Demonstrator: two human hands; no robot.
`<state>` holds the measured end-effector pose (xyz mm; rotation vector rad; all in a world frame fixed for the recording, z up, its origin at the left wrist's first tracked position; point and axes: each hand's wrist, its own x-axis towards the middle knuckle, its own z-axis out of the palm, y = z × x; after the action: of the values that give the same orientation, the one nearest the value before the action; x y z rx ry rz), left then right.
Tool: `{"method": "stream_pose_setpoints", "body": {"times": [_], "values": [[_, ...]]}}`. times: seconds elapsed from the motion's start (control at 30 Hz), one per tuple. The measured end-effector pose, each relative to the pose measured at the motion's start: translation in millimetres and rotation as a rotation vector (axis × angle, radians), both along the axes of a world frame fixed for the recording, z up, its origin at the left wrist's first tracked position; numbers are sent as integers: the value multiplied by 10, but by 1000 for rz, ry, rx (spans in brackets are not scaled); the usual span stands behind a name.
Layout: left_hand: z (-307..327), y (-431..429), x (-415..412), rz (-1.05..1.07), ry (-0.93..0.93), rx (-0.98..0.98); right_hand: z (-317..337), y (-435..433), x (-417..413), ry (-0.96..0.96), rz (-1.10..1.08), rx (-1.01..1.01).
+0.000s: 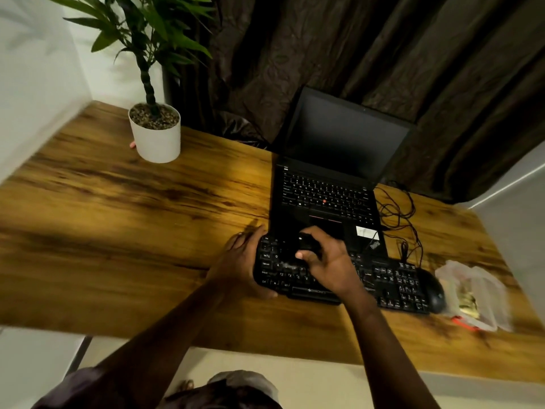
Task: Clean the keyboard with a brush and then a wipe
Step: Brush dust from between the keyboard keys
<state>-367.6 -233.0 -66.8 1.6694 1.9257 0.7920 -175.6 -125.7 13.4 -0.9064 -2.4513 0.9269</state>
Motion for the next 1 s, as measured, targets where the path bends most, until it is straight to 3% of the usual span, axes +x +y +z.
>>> {"method": "stream_pose_setpoints", "body": {"times": [0.17,0.47,0.77,1.0], "values": [[-60,14,-7,19,18,-4,69,115,326,-95,-94,0],[-71,4,3,23,50,11,-42,-38,-7,54,-30,-20],[-140,36,-9,36,47,-49,60,114,414,-119,-141,-65],[-83,17,-5,34,41,-12,-4,31,172,-31,-70,-53]]}}
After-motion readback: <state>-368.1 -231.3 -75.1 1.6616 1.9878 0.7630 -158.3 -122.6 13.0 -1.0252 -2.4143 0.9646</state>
